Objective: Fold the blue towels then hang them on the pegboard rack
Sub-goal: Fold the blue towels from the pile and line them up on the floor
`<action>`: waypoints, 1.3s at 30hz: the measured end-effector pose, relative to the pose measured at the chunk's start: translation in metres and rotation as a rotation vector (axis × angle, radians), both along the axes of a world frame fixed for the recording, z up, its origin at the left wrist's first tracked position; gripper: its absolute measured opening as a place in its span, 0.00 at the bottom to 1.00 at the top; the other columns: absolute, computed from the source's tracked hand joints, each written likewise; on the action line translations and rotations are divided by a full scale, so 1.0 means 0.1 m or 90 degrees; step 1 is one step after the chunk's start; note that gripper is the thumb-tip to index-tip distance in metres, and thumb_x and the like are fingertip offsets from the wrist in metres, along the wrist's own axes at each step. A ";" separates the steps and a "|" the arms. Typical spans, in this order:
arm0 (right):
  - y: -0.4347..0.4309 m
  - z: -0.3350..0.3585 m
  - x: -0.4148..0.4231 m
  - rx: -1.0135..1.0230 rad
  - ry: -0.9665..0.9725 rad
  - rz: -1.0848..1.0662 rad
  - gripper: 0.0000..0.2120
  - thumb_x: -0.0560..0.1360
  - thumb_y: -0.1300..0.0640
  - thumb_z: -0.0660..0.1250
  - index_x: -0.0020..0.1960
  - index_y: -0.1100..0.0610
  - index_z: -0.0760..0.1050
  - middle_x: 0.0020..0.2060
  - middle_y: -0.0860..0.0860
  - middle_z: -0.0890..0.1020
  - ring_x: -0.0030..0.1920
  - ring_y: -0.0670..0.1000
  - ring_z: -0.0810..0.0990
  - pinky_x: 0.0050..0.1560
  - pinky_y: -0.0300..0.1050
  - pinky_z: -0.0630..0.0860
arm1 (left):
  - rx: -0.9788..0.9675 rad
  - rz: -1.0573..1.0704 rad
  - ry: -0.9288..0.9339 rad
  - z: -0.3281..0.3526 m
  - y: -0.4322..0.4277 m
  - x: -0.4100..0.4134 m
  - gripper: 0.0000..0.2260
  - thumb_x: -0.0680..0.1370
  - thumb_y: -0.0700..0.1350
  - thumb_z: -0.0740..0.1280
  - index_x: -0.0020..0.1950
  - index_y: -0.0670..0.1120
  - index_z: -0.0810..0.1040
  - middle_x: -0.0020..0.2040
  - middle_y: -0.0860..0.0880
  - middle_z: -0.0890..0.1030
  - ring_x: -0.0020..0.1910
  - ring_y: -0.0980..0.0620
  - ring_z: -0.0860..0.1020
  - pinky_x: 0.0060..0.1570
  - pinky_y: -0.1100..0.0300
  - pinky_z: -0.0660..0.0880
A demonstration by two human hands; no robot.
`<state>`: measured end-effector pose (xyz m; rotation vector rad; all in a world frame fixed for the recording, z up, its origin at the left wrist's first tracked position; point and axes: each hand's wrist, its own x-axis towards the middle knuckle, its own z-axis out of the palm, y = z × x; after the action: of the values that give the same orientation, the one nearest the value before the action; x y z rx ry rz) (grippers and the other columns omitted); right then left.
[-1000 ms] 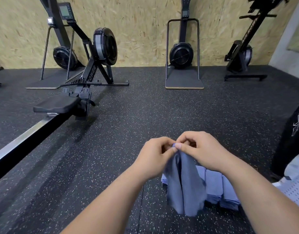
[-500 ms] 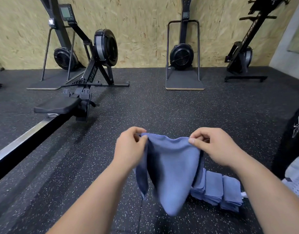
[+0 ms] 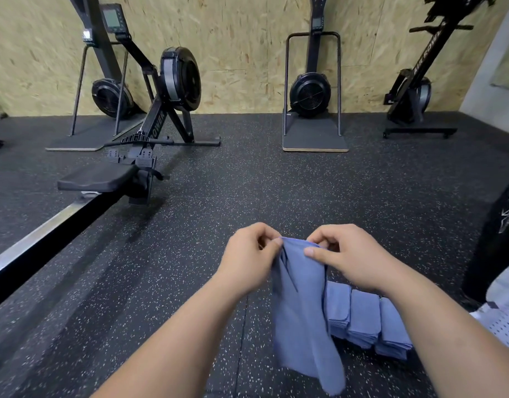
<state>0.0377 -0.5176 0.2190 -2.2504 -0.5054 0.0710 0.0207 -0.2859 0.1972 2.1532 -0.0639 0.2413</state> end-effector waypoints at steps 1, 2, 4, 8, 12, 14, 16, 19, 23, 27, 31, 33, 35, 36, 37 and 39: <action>-0.05 -0.01 0.03 -0.005 -0.002 -0.010 0.03 0.78 0.49 0.76 0.46 0.46 0.84 0.39 0.46 0.86 0.40 0.51 0.84 0.46 0.50 0.80 | -0.015 0.037 -0.003 0.01 0.04 0.03 0.06 0.80 0.47 0.72 0.43 0.54 0.83 0.36 0.58 0.82 0.34 0.59 0.77 0.40 0.61 0.74; -0.11 -0.01 0.06 -0.008 -0.005 -0.022 0.02 0.78 0.49 0.76 0.47 0.46 0.84 0.39 0.46 0.86 0.42 0.53 0.84 0.48 0.52 0.80 | -0.026 0.068 -0.004 0.01 0.08 0.06 0.06 0.80 0.47 0.72 0.43 0.54 0.83 0.36 0.57 0.83 0.35 0.58 0.78 0.40 0.61 0.75; -0.23 -0.02 0.12 -0.007 -0.002 -0.040 0.01 0.79 0.51 0.76 0.48 0.46 0.85 0.40 0.46 0.87 0.42 0.54 0.84 0.50 0.53 0.81 | -0.035 0.115 -0.004 0.01 0.16 0.09 0.06 0.80 0.47 0.72 0.43 0.54 0.84 0.37 0.56 0.84 0.36 0.58 0.80 0.40 0.61 0.73; -0.30 -0.07 0.16 -0.059 0.016 -0.043 0.04 0.80 0.54 0.73 0.50 0.45 0.83 0.40 0.42 0.86 0.41 0.48 0.83 0.51 0.52 0.80 | -0.043 0.154 -0.020 -0.03 0.19 0.11 0.06 0.80 0.47 0.73 0.43 0.54 0.83 0.36 0.56 0.84 0.38 0.56 0.81 0.42 0.60 0.74; -0.22 -0.09 0.10 -0.059 0.028 -0.034 0.07 0.81 0.54 0.68 0.54 0.41 0.76 0.40 0.45 0.82 0.36 0.43 0.75 0.46 0.49 0.74 | -0.033 0.158 -0.022 -0.02 0.19 0.10 0.07 0.81 0.47 0.72 0.43 0.54 0.82 0.37 0.56 0.84 0.40 0.54 0.82 0.42 0.61 0.74; -0.19 -0.06 0.06 -0.058 0.032 -0.016 0.08 0.81 0.52 0.68 0.56 0.40 0.73 0.41 0.45 0.81 0.37 0.43 0.74 0.44 0.47 0.73 | -0.020 0.168 -0.022 -0.01 0.21 0.10 0.07 0.81 0.47 0.71 0.44 0.54 0.82 0.38 0.57 0.84 0.41 0.57 0.81 0.42 0.63 0.72; -0.16 -0.03 0.03 -0.059 0.036 0.006 0.12 0.80 0.54 0.69 0.57 0.39 0.73 0.41 0.44 0.81 0.38 0.44 0.76 0.45 0.47 0.75 | -0.018 0.181 -0.015 0.00 0.24 0.10 0.06 0.81 0.47 0.71 0.44 0.54 0.82 0.39 0.58 0.84 0.41 0.58 0.81 0.41 0.61 0.72; -0.17 -0.04 0.03 -0.065 0.006 -0.010 0.13 0.80 0.56 0.69 0.55 0.38 0.73 0.43 0.42 0.81 0.41 0.47 0.79 0.50 0.50 0.78 | -0.016 0.195 -0.011 0.00 0.28 0.10 0.06 0.81 0.47 0.71 0.44 0.54 0.82 0.39 0.57 0.84 0.41 0.58 0.81 0.41 0.60 0.72; -0.20 -0.02 0.04 -0.073 -0.069 -0.073 0.09 0.82 0.55 0.67 0.52 0.40 0.76 0.43 0.42 0.84 0.44 0.45 0.80 0.50 0.48 0.77 | -0.025 0.216 -0.007 0.01 0.30 0.09 0.06 0.81 0.47 0.70 0.45 0.54 0.82 0.39 0.57 0.84 0.40 0.59 0.81 0.40 0.61 0.71; -0.19 0.02 0.03 -0.099 -0.115 -0.134 0.07 0.82 0.54 0.69 0.48 0.42 0.80 0.39 0.41 0.85 0.43 0.42 0.81 0.47 0.44 0.76 | -0.028 0.227 -0.003 0.03 0.29 0.11 0.06 0.82 0.47 0.70 0.44 0.53 0.82 0.40 0.56 0.84 0.42 0.58 0.81 0.43 0.59 0.73; -0.22 0.03 0.02 -0.143 -0.177 -0.225 0.07 0.77 0.46 0.75 0.43 0.43 0.79 0.32 0.40 0.82 0.37 0.42 0.80 0.42 0.46 0.77 | -0.035 0.254 -0.004 0.01 0.30 0.13 0.06 0.82 0.47 0.70 0.44 0.53 0.82 0.40 0.57 0.84 0.43 0.57 0.82 0.46 0.57 0.74; -0.23 0.05 0.02 -0.150 -0.193 -0.255 0.11 0.75 0.40 0.76 0.40 0.42 0.78 0.30 0.41 0.80 0.35 0.43 0.79 0.39 0.48 0.77 | -0.034 0.271 -0.010 0.01 0.31 0.13 0.06 0.82 0.48 0.70 0.45 0.54 0.82 0.40 0.57 0.84 0.44 0.56 0.82 0.47 0.57 0.75; -0.25 0.06 0.04 -0.128 -0.168 -0.264 0.13 0.72 0.38 0.77 0.39 0.44 0.79 0.28 0.42 0.80 0.33 0.44 0.79 0.38 0.47 0.77 | -0.039 0.285 -0.013 0.02 0.33 0.12 0.06 0.82 0.48 0.69 0.45 0.54 0.82 0.41 0.57 0.83 0.44 0.57 0.81 0.46 0.57 0.73; -0.25 0.06 0.05 -0.093 -0.140 -0.261 0.12 0.72 0.40 0.78 0.39 0.45 0.80 0.28 0.43 0.81 0.32 0.44 0.78 0.38 0.46 0.76 | -0.043 0.287 -0.013 0.02 0.34 0.12 0.06 0.82 0.47 0.69 0.46 0.54 0.81 0.41 0.57 0.83 0.44 0.58 0.81 0.46 0.57 0.72; -0.26 0.06 0.07 -0.041 -0.109 -0.263 0.12 0.72 0.42 0.79 0.39 0.47 0.81 0.28 0.45 0.82 0.31 0.45 0.78 0.38 0.45 0.74 | -0.047 0.284 -0.015 0.02 0.35 0.12 0.06 0.82 0.47 0.69 0.46 0.54 0.81 0.41 0.57 0.84 0.44 0.57 0.81 0.46 0.57 0.72; -0.28 0.05 0.09 0.115 -0.057 -0.288 0.08 0.75 0.46 0.79 0.42 0.48 0.83 0.32 0.48 0.84 0.33 0.46 0.78 0.41 0.46 0.74 | -0.047 0.260 -0.021 0.00 0.36 0.12 0.05 0.82 0.48 0.70 0.46 0.54 0.81 0.41 0.57 0.84 0.44 0.56 0.81 0.46 0.56 0.74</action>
<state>0.0472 -0.5458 0.2237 -2.1433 -0.0363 -0.2958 0.0330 -0.2502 0.1975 2.0727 0.3642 0.5060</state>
